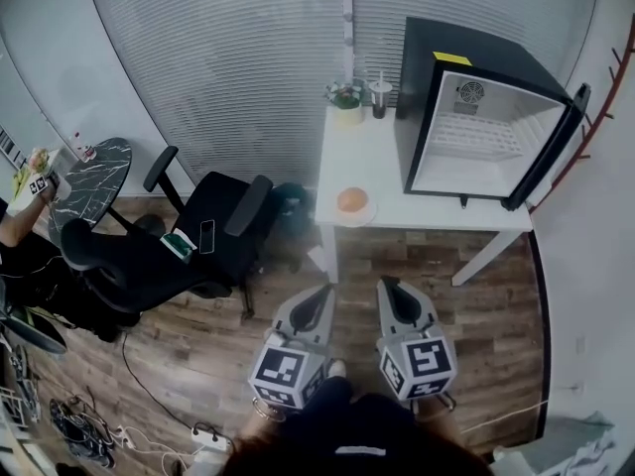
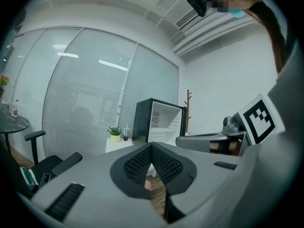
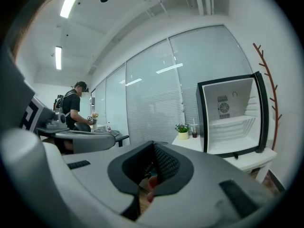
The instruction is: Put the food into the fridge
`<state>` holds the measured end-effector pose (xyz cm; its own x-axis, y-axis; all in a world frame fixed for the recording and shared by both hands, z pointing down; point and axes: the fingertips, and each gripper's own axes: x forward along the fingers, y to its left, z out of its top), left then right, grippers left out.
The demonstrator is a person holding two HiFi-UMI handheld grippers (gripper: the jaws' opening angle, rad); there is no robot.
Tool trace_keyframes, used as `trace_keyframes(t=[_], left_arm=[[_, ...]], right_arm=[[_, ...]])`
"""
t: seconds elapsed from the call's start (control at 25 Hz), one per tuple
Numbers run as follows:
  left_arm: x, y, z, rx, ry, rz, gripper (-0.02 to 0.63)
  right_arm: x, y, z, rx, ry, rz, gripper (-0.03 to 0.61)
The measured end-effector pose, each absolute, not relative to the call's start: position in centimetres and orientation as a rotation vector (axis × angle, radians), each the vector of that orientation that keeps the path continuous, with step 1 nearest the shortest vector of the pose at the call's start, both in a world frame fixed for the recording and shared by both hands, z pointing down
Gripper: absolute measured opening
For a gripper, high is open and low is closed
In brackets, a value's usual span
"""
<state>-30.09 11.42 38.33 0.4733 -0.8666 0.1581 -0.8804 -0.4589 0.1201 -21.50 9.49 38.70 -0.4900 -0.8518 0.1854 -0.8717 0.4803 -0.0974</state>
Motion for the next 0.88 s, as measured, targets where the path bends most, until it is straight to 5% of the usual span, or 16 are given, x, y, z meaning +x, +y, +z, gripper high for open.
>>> trace_keyframes(t=[0.88], left_arm=[[-31.8,6.9,40.1,2.516,-1.496,0.127,0.011]], right_arm=[[-22.6,5.1,40.8,1.546,-2.55,0.349,0.0]])
